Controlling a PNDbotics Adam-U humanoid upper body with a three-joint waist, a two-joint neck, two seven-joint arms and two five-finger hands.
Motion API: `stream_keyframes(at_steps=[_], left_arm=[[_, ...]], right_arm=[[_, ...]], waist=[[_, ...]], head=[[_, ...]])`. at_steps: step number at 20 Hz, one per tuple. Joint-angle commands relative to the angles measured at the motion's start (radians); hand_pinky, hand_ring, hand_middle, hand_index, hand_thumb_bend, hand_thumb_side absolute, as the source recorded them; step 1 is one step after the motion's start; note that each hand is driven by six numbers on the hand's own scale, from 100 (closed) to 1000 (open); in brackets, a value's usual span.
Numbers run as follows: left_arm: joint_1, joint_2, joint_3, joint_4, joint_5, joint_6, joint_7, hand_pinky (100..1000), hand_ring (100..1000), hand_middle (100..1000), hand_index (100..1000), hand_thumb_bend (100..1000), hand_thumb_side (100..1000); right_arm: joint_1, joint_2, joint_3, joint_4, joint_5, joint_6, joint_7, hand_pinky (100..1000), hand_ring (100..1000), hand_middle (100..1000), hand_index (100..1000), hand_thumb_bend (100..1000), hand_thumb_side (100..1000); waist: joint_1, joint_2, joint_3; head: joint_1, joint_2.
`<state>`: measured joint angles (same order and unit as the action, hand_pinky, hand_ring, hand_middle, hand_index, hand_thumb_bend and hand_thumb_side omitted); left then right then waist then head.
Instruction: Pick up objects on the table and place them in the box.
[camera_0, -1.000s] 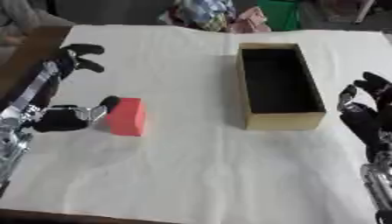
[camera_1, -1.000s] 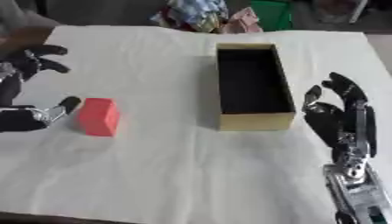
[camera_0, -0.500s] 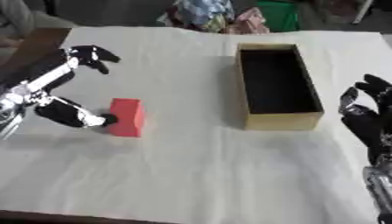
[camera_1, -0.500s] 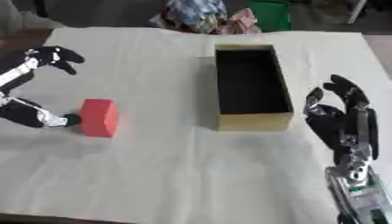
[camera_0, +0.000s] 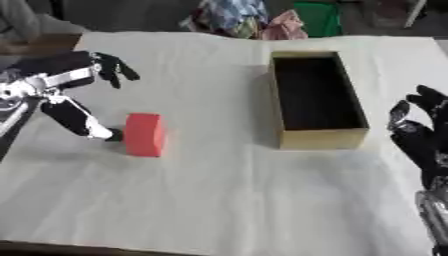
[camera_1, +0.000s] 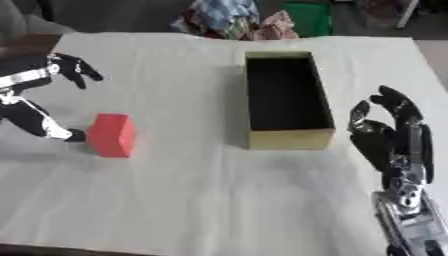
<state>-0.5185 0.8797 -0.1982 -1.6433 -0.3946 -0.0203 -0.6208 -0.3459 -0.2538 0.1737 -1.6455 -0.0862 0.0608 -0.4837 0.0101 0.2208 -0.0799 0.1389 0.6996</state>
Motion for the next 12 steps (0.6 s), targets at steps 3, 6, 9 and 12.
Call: stream_keyframes(at_steps=[3, 6, 9, 12], left_arm=[[-0.039, -0.001, -0.010, 0.063, -0.025, -0.011, -0.035, 816, 716, 762, 882, 668, 217], [-0.054, -0.016, -0.024, 0.100, -0.032, -0.022, -0.049, 816, 713, 759, 881, 672, 217], [-0.068, -0.029, -0.036, 0.129, -0.039, -0.034, -0.063, 817, 710, 756, 879, 674, 217], [-0.079, -0.045, -0.046, 0.154, -0.045, -0.044, -0.071, 818, 706, 753, 877, 671, 215]], right_arm=[[-0.010, -0.020, 0.000, -0.010, 0.001, -0.003, 0.003, 653, 932, 699, 817, 100, 100], [-0.010, -0.019, 0.001, -0.010, 0.001, -0.002, 0.004, 653, 932, 699, 817, 100, 100], [-0.011, -0.018, 0.001, -0.010, 0.001, -0.002, 0.005, 653, 932, 699, 817, 100, 100], [-0.012, -0.017, 0.002, -0.010, 0.000, -0.002, 0.006, 653, 932, 699, 818, 100, 100]], waist=[[0.001, -0.019, -0.001], [0.000, -0.019, -0.002], [-0.001, -0.019, -0.002], [-0.002, -0.018, -0.002]], head=[[0.001, 0.006], [0.002, 0.005], [0.002, 0.005], [0.004, 0.005]])
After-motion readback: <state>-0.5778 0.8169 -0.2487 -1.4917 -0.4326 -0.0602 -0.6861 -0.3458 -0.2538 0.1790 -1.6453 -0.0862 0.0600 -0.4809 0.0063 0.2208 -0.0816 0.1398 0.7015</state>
